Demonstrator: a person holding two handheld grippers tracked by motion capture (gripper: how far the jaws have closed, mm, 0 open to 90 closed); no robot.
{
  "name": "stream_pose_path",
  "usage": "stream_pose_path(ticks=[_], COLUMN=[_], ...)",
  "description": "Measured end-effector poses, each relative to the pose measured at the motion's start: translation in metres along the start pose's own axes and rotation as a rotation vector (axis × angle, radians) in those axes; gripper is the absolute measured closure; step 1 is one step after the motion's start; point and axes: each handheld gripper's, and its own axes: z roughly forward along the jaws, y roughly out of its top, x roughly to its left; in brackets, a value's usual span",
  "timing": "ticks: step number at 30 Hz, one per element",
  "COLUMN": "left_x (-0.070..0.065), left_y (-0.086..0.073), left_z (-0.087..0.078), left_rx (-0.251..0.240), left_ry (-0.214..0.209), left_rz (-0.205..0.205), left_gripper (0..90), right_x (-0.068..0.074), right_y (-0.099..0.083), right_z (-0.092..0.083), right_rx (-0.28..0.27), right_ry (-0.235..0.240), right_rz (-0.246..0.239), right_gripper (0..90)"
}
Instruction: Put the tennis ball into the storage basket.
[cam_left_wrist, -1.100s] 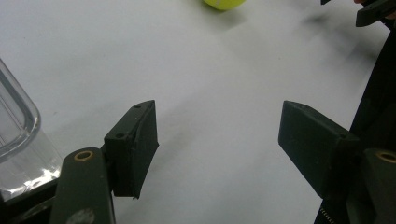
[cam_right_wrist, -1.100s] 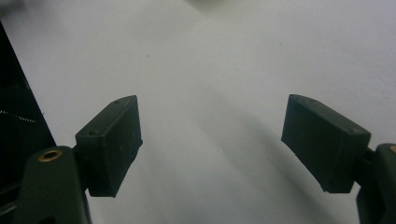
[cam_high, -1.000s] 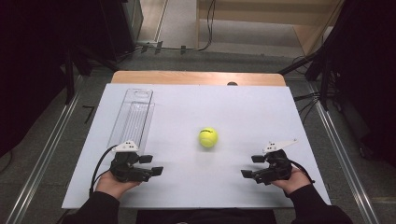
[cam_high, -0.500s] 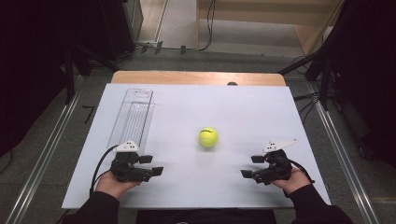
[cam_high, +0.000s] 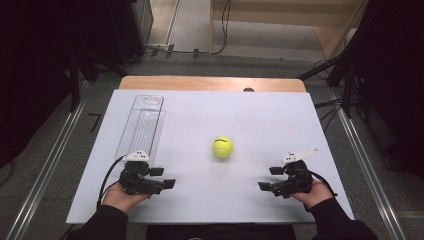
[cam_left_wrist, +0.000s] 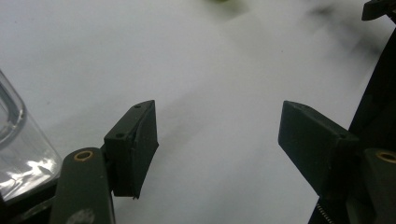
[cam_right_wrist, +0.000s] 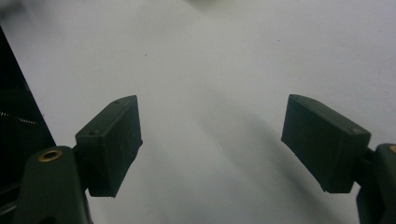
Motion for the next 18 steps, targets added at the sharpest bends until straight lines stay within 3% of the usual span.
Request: stream_pose_path(ticks=[5,18], left_x=[-0.003,-0.012], left_y=[0.003,0.012], left_z=[0.001,0.010], left_rx=[0.019,-0.001], left_ry=[0.011,-0.022], left_rz=[0.015,0.036], left_gripper=[29.4,26.7], right_x=[0.000,0.000], right_y=[0.000,0.000], right_z=[0.000,0.000], right_rx=[-0.002,-0.001], right_ry=[0.002,0.007], right_rz=[0.001,-0.005], right_gripper=[18.0,18.0])
